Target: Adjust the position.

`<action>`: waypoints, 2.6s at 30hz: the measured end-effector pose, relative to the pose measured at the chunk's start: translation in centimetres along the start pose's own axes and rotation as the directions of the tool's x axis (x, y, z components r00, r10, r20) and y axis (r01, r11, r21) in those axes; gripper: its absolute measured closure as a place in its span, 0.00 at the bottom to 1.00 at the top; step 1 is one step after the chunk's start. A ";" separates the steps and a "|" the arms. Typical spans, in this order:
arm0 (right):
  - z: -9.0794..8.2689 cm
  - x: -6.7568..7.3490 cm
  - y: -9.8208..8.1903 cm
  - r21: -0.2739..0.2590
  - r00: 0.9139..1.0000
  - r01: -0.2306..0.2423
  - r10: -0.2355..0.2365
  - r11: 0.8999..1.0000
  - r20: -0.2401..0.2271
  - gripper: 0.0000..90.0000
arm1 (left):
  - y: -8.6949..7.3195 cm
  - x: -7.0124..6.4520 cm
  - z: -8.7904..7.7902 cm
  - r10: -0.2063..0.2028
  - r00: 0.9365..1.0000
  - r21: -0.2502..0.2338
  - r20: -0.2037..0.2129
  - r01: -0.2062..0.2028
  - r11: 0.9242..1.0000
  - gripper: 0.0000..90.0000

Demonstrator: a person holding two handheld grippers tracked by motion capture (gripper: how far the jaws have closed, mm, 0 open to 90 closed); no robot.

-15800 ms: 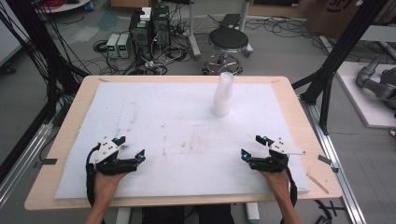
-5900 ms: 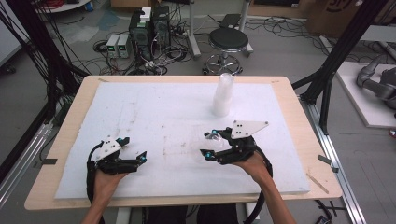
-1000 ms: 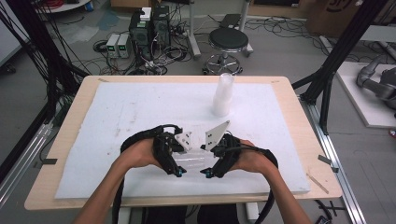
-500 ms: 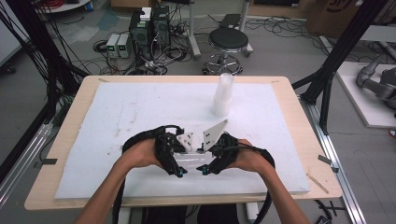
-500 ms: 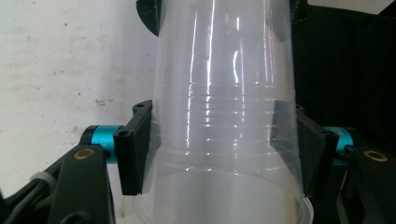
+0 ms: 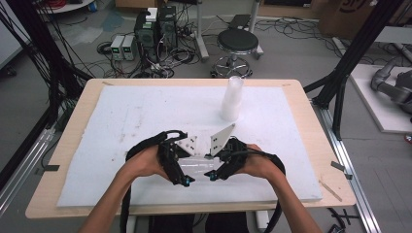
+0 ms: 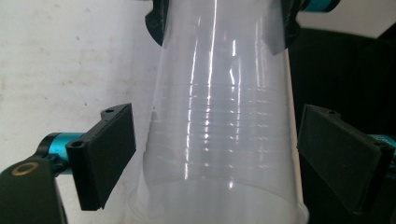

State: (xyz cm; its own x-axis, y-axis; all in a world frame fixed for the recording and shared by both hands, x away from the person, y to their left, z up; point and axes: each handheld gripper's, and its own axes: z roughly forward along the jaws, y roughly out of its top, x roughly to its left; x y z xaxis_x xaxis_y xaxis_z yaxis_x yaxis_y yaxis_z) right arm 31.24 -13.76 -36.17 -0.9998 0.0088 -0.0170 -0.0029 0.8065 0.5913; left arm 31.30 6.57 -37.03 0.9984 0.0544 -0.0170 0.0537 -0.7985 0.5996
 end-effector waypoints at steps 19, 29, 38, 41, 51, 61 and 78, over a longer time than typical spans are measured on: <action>-0.2 -0.1 -3.8 -0.132 0.997 -0.081 0.080 0.988 -0.011 0.48 | -7.6 -1.1 -2.5 -0.151 0.987 -0.545 -0.063 0.093 0.833 0.12; -0.4 0.2 -5.1 -0.301 0.993 -0.098 0.111 0.948 0.026 0.48 | -8.8 -1.1 -1.3 -0.196 0.979 -0.648 -0.048 0.118 0.752 0.09; -0.4 0.2 -5.8 -0.451 0.991 -0.109 0.134 0.886 0.024 0.48 | -8.8 -1.0 -0.3 -0.192 0.981 -0.697 -0.012 0.130 0.705 0.07; -0.5 0.3 -5.8 -0.484 0.992 -0.104 0.128 0.869 0.017 0.48 | -8.7 -0.9 -0.2 -0.193 0.981 -0.701 -0.010 0.131 0.701 0.07; -0.7 0.4 -5.7 -0.550 0.994 -0.089 0.113 0.830 0.011 0.48 | -7.9 -0.8 0.2 -0.179 0.984 -0.738 0.012 0.130 0.663 0.07; -0.4 0.3 -5.6 -0.562 0.994 -0.082 0.105 0.823 0.008 0.48 | -6.8 -0.5 0.5 -0.160 0.987 -0.752 0.029 0.127 0.647 0.07; -0.3 0.4 -5.6 -0.575 0.996 -0.071 0.093 0.815 0.008 0.48 | -4.7 -0.1 0.9 -0.108 0.992 -0.761 0.072 0.125 0.637 0.17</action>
State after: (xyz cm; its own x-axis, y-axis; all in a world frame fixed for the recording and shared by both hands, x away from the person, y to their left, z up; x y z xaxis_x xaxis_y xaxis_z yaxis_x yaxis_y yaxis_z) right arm 30.80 -18.41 -39.23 -0.9956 0.0884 0.0314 0.0580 0.3169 0.9467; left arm 31.01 9.78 -40.56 0.9855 0.0970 -0.1395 0.1444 -0.0456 0.9885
